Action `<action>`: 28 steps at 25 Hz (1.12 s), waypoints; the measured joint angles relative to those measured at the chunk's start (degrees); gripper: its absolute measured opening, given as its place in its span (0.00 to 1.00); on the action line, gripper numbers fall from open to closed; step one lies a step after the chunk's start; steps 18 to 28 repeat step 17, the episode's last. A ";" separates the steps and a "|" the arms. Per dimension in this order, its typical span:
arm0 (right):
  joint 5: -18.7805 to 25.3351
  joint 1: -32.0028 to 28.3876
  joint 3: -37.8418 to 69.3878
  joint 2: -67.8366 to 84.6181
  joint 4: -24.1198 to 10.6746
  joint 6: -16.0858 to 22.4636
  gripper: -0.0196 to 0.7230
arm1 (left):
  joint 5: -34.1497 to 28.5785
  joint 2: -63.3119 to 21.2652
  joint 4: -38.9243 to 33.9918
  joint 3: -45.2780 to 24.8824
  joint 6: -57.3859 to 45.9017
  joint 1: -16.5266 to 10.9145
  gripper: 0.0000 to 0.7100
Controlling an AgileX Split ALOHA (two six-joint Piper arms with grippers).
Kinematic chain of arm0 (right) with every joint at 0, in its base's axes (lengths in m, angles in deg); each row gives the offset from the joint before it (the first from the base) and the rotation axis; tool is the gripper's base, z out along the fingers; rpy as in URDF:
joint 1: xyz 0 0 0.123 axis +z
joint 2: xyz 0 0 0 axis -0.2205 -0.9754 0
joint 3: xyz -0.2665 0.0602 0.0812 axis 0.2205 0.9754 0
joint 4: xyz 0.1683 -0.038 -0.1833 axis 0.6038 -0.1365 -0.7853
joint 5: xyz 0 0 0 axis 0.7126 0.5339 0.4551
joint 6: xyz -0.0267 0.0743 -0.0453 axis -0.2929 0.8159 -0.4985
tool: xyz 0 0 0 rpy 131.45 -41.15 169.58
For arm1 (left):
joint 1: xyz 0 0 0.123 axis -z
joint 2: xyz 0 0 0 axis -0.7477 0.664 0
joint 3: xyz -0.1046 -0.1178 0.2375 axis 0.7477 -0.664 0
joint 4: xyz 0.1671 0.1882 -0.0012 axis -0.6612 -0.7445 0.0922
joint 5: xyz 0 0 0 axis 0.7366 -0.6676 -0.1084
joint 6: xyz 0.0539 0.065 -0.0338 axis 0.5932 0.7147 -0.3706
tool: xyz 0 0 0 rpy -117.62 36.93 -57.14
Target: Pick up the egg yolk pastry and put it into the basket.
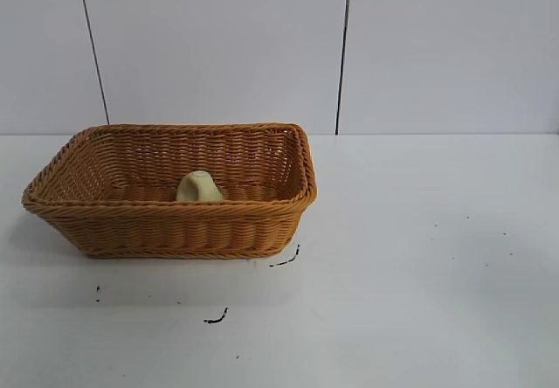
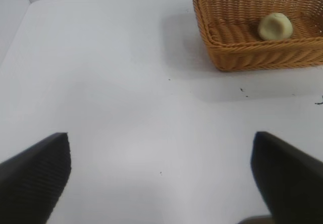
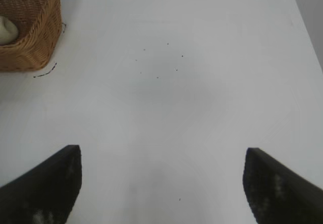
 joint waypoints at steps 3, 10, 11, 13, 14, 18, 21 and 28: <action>0.00 0.00 0.00 1.35 0.00 0.00 0.87 | 0.00 0.00 0.00 0.00 0.00 0.00 0.98; 0.00 0.00 0.00 1.35 0.00 0.00 0.87 | 0.00 0.00 0.00 0.00 0.00 0.00 0.98; 0.00 0.00 0.00 1.35 0.00 0.00 0.87 | 0.00 0.00 0.00 0.00 0.00 0.00 0.98; 0.00 0.00 0.00 1.35 0.00 0.00 0.87 | 0.00 0.00 0.00 0.00 0.00 0.00 0.98; 0.00 0.00 0.00 1.35 0.00 0.00 0.87 | 0.00 0.00 0.00 0.00 0.00 0.00 0.98; 0.00 0.00 0.00 1.35 0.00 -0.04 0.87 | 0.00 0.00 0.00 0.00 0.00 0.00 0.98; 0.00 0.00 0.00 1.35 0.00 -0.04 0.87 | 0.00 0.00 0.00 0.00 0.00 0.00 0.98; 0.00 0.00 0.00 1.35 0.00 -0.04 0.87 | 0.00 0.00 0.00 0.00 0.00 0.00 0.98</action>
